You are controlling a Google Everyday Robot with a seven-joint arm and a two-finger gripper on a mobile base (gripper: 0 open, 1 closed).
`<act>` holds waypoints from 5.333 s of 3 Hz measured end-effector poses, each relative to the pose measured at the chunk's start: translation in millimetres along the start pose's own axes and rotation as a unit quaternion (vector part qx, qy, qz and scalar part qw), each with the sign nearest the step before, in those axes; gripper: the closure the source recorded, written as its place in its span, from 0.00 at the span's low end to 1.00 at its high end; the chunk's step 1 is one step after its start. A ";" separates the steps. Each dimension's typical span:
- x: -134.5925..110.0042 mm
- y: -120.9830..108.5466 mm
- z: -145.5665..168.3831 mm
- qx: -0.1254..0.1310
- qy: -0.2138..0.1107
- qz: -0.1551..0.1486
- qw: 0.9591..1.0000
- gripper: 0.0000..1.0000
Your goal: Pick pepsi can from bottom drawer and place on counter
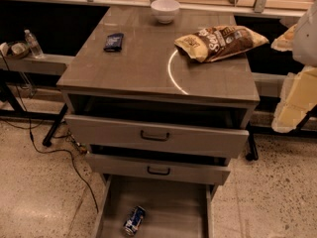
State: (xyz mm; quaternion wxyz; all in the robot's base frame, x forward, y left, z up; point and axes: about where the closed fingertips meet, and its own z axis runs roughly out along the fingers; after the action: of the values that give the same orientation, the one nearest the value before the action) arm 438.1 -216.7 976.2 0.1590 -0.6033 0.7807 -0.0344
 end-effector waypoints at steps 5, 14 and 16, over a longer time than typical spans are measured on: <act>30.8 148.0 193.9 -0.197 -0.087 -0.181 0.960 0.00; -96.8 227.9 528.2 -0.099 -0.197 -0.492 0.842 0.00; -117.8 231.7 648.0 -0.040 -0.232 -0.526 0.817 0.00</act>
Offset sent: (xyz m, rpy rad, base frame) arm -0.0425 0.0040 -0.1416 0.0322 0.1623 0.3100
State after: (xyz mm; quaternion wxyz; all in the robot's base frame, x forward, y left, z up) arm 436.2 47.5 329.9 0.2689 -0.9180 0.2854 0.0595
